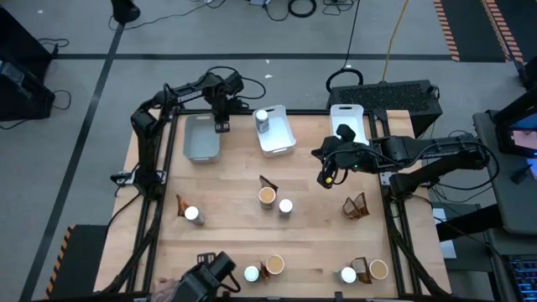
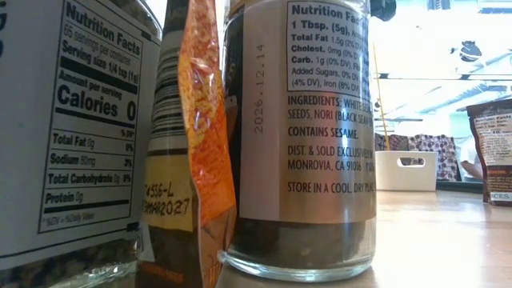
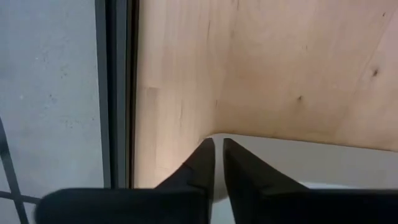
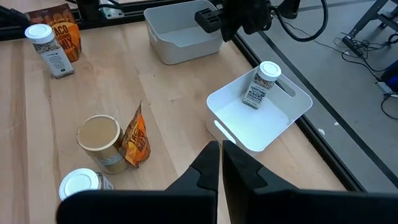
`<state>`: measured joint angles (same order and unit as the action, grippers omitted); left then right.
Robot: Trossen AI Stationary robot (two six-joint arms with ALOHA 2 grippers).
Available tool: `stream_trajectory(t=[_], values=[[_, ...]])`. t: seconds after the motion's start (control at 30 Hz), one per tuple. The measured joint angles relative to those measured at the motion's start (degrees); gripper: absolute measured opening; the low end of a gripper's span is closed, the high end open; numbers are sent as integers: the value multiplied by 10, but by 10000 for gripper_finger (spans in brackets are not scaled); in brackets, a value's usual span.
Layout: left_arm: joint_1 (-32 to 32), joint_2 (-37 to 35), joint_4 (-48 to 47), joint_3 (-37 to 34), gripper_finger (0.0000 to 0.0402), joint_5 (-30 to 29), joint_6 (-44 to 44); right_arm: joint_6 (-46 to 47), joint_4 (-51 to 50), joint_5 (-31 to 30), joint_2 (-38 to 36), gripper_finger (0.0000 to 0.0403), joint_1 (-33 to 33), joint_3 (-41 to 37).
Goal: Sort spices by type
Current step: Adjust the bins
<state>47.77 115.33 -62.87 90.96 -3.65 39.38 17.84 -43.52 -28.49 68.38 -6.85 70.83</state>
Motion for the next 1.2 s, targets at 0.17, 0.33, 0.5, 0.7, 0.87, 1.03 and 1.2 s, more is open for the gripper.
stream_trajectory(t=[0.17, 0.33, 0.5, 0.7, 0.87, 1.03, 1.2], values=[[-11, -16, 19, 0, 5, 40, 0, 0, 0, 0, 0, 0, 0, 0], [-27, -64, 89, 0, 4, 52, 0, -1, 0, 0, 0, 0, 0, 0], [-50, -96, 135, 1, 3, 94, 0, -2, 0, 0, 0, 0, 0, 0], [-86, -65, 148, 0, 2, 95, 0, -3, 0, 0, 0, 0, 0, 0], [-109, -34, 154, 0, 2, 42, 0, 4, 0, 0, 0, 0, 0, 0], [-112, -21, 164, 0, 1, 33, 0, 10, 0, 3, 0, 0, -3, 0], [-110, -9, 193, 0, 1, 33, 2, 11, 0, 3, 0, 0, -4, 0]])
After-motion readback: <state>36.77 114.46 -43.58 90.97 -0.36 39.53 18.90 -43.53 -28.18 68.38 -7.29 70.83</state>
